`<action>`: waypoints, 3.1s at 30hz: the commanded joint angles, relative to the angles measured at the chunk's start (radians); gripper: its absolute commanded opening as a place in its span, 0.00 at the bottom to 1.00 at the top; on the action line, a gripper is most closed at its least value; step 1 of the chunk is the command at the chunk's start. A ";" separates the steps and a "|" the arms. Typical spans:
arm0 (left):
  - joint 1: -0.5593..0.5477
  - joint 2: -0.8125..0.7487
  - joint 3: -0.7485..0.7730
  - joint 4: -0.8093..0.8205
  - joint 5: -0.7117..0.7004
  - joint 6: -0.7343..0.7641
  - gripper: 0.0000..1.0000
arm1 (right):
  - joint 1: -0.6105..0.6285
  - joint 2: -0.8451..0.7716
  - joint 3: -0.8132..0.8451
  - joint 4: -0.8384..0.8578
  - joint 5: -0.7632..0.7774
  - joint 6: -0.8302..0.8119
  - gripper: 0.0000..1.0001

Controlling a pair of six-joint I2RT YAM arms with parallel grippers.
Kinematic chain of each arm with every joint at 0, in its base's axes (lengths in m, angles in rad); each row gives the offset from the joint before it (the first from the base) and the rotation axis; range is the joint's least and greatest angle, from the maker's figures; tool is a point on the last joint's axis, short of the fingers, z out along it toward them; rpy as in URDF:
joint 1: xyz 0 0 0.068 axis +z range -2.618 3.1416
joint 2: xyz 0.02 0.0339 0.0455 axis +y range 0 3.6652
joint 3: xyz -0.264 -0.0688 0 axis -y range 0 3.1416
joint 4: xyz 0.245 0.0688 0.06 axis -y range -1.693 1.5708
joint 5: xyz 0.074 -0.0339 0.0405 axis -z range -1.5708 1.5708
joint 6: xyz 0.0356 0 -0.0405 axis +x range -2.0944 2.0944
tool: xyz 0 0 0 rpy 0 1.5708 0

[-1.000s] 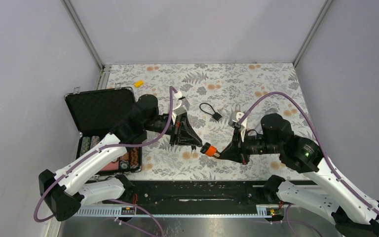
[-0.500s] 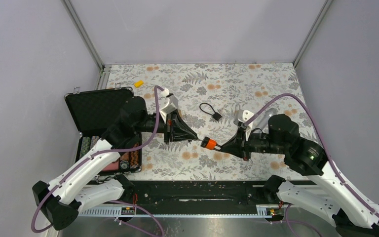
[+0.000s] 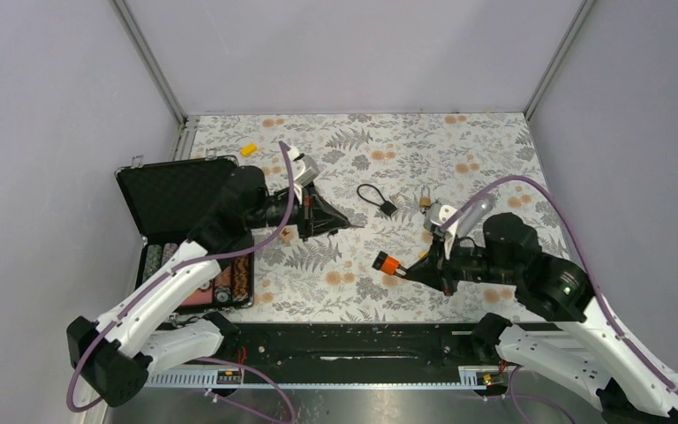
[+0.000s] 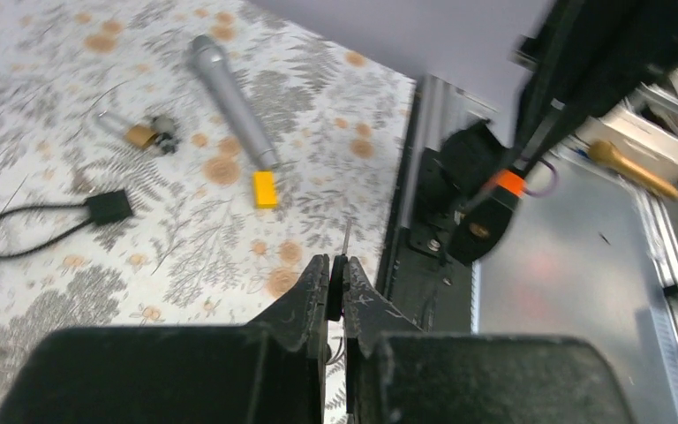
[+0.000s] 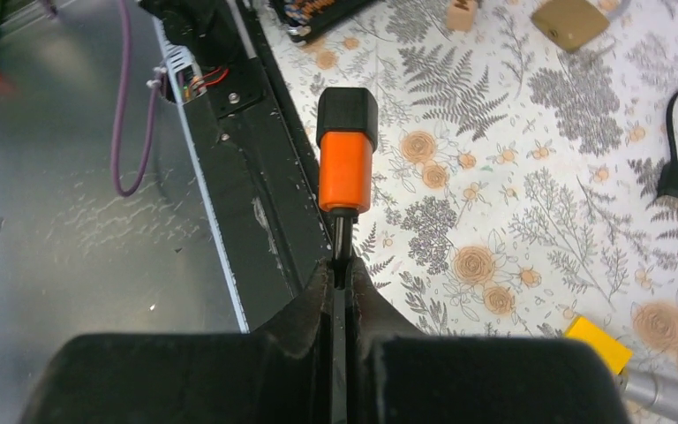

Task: Lock with the key
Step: Place the key at the center of the board, then reset both arms

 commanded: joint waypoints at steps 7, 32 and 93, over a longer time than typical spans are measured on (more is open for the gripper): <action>-0.005 0.140 -0.260 0.298 -0.577 -0.441 0.00 | -0.030 0.180 -0.150 0.407 0.263 0.409 0.00; -0.102 0.427 -0.631 0.796 -0.892 -0.952 0.18 | -0.035 0.800 -0.481 1.174 0.363 0.955 0.00; -0.102 -0.737 -0.022 -0.569 -1.416 -0.284 0.99 | -0.090 -0.581 0.252 -0.103 1.500 0.336 1.00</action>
